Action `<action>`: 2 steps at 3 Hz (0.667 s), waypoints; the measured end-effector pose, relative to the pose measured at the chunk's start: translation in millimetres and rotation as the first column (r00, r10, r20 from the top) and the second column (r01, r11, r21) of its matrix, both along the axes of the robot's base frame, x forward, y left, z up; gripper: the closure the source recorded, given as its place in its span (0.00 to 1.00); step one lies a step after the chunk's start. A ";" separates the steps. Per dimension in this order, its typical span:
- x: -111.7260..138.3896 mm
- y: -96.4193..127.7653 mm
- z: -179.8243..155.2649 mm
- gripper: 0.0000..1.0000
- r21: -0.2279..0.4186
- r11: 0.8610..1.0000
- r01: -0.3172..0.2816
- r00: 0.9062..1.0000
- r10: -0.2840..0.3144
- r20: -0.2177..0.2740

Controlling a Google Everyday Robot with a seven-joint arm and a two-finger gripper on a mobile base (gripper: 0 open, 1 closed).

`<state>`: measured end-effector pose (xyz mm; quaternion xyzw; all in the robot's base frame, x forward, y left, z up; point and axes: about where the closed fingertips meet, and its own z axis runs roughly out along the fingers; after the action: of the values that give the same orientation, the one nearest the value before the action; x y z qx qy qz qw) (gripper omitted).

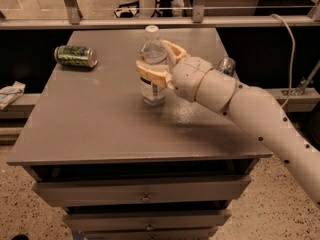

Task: Place blue plastic bottle upright

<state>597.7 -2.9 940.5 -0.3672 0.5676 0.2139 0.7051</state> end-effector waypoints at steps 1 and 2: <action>-0.5 -1.3 -0.8 0.25 0.002 1.000 -0.003 1.000 0.003 -0.014; -0.9 -2.9 -0.1 0.03 0.002 1.000 -0.009 1.000 0.009 -0.028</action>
Offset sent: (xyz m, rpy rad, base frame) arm -0.0005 -0.0091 -0.0001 0.0038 0.0468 0.0100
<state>596.8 -5.8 940.4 -0.3661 0.5754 0.2230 0.6965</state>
